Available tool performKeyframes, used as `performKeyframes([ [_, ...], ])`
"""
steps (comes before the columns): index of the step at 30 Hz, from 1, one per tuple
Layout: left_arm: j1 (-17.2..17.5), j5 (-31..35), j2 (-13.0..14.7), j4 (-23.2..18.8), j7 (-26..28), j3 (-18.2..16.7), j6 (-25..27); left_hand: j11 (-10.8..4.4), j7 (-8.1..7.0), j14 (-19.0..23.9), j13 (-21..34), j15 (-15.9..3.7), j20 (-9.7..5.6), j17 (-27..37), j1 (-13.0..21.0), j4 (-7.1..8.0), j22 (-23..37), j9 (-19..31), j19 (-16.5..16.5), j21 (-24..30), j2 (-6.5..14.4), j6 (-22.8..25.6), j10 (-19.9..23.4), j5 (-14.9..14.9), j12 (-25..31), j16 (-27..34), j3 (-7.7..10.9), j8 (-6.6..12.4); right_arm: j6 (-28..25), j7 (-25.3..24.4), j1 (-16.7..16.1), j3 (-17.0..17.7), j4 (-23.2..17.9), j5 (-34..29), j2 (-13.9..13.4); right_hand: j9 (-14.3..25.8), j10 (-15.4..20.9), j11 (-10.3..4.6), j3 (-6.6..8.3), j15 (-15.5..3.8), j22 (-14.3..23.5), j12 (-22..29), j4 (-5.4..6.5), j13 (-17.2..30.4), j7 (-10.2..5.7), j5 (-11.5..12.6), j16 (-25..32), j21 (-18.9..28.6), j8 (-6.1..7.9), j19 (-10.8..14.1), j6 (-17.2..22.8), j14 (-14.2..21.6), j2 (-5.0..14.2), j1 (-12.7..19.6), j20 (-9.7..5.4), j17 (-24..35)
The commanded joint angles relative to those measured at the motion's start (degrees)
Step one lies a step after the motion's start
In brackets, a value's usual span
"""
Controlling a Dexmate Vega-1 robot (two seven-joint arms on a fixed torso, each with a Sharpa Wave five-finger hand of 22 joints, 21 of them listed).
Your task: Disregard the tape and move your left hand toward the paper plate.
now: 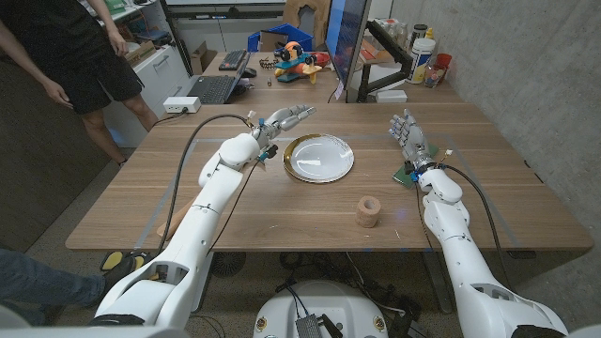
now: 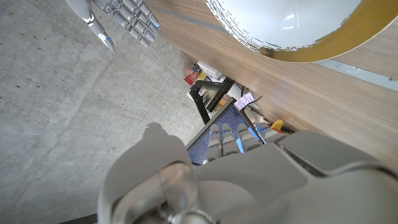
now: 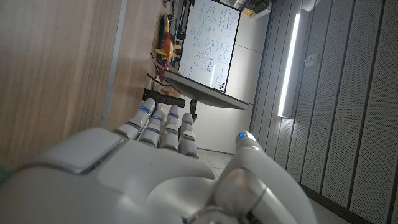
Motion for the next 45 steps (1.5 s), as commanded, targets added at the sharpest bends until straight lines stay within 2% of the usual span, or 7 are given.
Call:
performKeyframes([
  [1,-0.15,1.86,0.50,-0.57,-0.08,1.13,0.58,-0.24,-0.26,-0.63,0.10,0.11,0.22,0.16,0.74,0.00,0.26,0.34,-0.49,0.25,0.04,-0.11,-0.25,-0.15,-0.12,-0.02,0.09,-0.03,0.03,0.17,0.09,0.10,-0.09,0.15,-0.02,0.06,0.63,-0.01,-0.36,0.07,0.26,-0.09,0.02,0.20,-0.09,0.40,-0.22,-0.22,0.34,0.34,0.42,0.49,0.46,0.29,-0.27,-0.02],
  [3,-0.22,2.07,0.53,-0.59,-0.11,1.29,0.65,-0.25,-0.22,-0.64,0.10,0.12,0.21,0.16,0.76,0.00,0.26,0.34,-0.51,0.25,0.04,-0.12,-0.26,-0.16,-0.12,-0.02,0.11,-0.03,0.04,0.20,0.09,0.12,-0.13,0.19,-0.02,0.06,0.60,-0.37,-0.39,0.06,0.26,-0.12,0.01,0.20,-0.10,0.39,-0.22,-0.30,0.36,0.36,0.47,0.51,0.46,0.28,-0.27,-0.02],
  [35,-1.08,6.19,0.92,-0.07,0.53,3.88,0.40,-0.90,-0.33,-0.82,0.11,0.02,0.18,0.15,1.10,-0.03,0.27,0.36,-1.18,0.20,0.03,-0.23,-0.29,-0.40,-0.10,-0.03,0.35,-0.04,0.35,0.31,0.50,0.43,0.71,0.42,-0.12,0.06,0.65,-0.03,-0.58,0.08,0.30,-0.29,-0.14,0.21,-0.01,0.41,-0.27,-1.17,0.33,0.75,0.44,0.58,0.61,0.25,-0.26,-0.03],
  [45,-0.88,7.48,1.26,-0.71,0.66,4.56,0.38,-0.66,-0.33,-0.83,0.11,-0.01,0.18,0.15,1.18,-0.03,0.27,0.36,-1.29,0.22,0.03,-0.21,-0.25,-0.46,-0.08,-0.01,0.41,-0.02,0.25,0.30,0.25,0.43,0.27,0.47,-0.07,0.06,0.66,-0.01,-0.64,0.06,0.30,-0.34,-0.17,0.21,-0.08,0.41,-0.31,-1.42,0.34,0.84,0.47,0.54,0.66,0.24,-0.27,-0.03],
])
